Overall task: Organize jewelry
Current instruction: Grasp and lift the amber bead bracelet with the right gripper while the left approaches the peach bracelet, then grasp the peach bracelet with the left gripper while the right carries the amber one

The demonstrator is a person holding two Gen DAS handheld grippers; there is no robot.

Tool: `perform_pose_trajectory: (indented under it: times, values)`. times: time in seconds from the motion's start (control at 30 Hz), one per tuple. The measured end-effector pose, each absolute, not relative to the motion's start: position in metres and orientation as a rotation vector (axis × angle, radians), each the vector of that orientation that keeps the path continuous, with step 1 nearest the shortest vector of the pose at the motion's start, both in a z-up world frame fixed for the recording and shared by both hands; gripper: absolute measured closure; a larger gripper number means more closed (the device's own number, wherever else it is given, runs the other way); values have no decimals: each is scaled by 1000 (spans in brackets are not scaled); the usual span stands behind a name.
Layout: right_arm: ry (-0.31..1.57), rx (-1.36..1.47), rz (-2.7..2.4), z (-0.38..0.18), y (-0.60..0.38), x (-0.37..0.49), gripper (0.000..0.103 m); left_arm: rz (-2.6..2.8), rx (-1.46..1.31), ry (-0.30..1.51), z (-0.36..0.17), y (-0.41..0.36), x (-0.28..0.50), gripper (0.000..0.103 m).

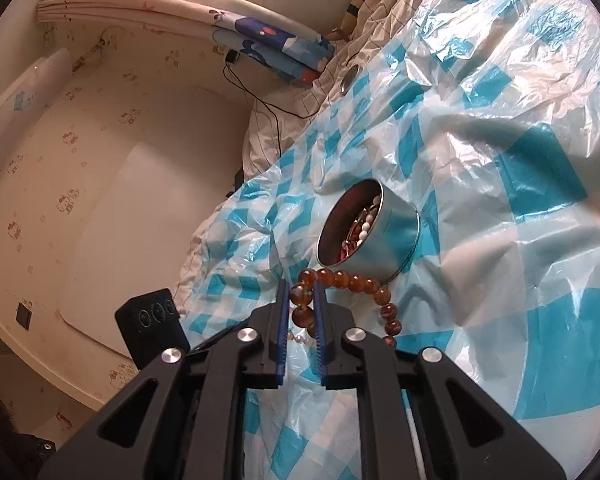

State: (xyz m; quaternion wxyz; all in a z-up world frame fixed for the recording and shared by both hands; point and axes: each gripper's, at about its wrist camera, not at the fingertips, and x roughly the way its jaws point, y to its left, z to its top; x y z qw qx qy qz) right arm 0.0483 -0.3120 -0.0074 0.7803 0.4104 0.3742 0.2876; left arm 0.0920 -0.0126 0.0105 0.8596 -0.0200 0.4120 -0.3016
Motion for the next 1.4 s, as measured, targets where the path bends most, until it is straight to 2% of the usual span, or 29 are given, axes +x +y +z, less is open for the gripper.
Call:
perform_pose_trajectory:
  times: [0.83,1.4]
  values:
    - [764,918,686,-9,-310,51,90,-507,181,682,35,-40,88,91]
    - [687,950,739,5,-312,59,90,-518,198,619,49,-53,92,91]
